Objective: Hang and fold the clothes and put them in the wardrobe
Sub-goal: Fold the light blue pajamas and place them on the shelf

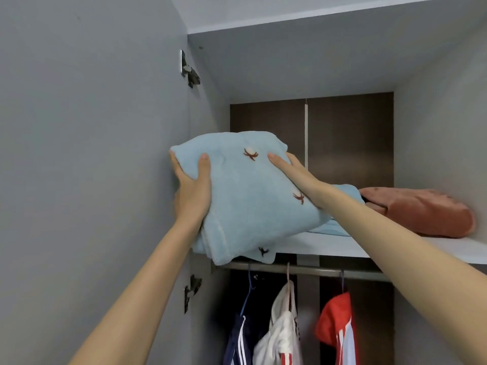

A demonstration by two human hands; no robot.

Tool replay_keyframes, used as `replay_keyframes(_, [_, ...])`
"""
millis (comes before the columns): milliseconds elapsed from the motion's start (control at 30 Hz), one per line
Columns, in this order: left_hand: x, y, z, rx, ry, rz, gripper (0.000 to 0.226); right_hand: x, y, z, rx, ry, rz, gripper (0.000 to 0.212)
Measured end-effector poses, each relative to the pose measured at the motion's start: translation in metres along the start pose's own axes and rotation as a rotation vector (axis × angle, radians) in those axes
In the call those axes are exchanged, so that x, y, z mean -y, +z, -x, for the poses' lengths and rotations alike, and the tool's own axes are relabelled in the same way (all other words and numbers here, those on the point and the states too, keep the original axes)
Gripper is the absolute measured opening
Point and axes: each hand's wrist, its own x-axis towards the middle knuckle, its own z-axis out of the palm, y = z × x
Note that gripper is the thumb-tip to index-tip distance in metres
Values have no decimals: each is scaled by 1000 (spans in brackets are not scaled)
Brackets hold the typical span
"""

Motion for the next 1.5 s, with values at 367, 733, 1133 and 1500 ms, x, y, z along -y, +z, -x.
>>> replay_keyframes(367, [7, 36, -50, -228, 147, -218, 74, -35, 21, -137, 84, -183, -131, 87])
replay_keyframes(733, [26, 71, -68, -414, 168, -435, 73, -63, 46, -213, 307, -259, -194, 84])
replay_keyframes(1133, [125, 105, -63, -222, -211, -159, 83, -138, 46, -251, 381, -146, 298, 76])
replay_keyframes(1500, [108, 80, -54, 186, 193, -1282, 50, -110, 20, -212, 335, -363, 791, 32])
